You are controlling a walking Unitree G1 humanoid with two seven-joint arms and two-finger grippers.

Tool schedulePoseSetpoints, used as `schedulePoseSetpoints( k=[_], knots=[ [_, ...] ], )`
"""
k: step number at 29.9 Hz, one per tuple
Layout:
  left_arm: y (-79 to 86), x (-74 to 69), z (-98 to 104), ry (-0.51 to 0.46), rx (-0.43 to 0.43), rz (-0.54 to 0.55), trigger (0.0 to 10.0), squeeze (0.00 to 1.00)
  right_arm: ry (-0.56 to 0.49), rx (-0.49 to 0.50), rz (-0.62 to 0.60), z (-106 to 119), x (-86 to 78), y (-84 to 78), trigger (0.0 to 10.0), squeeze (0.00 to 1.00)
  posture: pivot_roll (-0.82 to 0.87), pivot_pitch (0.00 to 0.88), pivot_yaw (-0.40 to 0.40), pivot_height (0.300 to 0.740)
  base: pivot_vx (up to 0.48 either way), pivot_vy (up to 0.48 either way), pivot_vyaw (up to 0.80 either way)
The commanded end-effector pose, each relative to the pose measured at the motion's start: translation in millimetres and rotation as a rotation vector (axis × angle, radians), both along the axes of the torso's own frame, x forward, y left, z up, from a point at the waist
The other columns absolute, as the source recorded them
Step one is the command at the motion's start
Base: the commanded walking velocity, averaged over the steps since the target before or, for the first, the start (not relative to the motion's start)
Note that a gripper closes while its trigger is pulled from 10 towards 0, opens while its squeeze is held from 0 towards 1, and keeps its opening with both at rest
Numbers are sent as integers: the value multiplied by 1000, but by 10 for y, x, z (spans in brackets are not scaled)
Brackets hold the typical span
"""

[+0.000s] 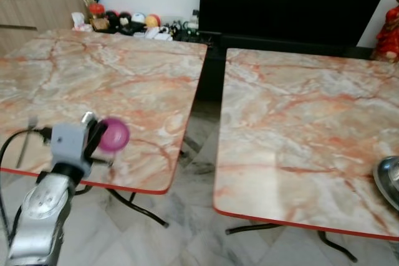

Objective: Setting the table

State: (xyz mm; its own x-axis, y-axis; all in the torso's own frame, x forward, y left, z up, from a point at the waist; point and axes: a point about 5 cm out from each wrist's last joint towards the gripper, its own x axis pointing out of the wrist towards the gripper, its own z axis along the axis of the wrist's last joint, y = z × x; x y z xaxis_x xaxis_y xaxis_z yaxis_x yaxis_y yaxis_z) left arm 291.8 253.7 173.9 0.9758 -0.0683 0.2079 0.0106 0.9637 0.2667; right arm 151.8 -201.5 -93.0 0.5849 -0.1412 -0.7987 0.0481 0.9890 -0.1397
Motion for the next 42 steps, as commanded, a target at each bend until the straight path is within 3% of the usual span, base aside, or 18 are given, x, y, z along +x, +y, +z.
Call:
schedulePoseSetpoints(
  k=[1, 32, 42],
  knots=[
    [-31, 12, 80, -27, 1, -21, 10000, 0, 8, -19, -6, 3, -24, -78, 10000, 0, 27, 50, 21, 740, 0, -454, 0],
    [-47, 38, 110, -27, -1, -26, 10000, 0, 12, -25, 7, 2, -29, -82, 10000, 0, 21, 97, 13, 740, 0, -445, 0],
    [-56, 9, 61, -2, -12, -20, 10000, 0, 9, -29, 11, 8, -23, -98, 10000, 0, 23, 114, 0, 740, 0, -60, 0]
  ],
)
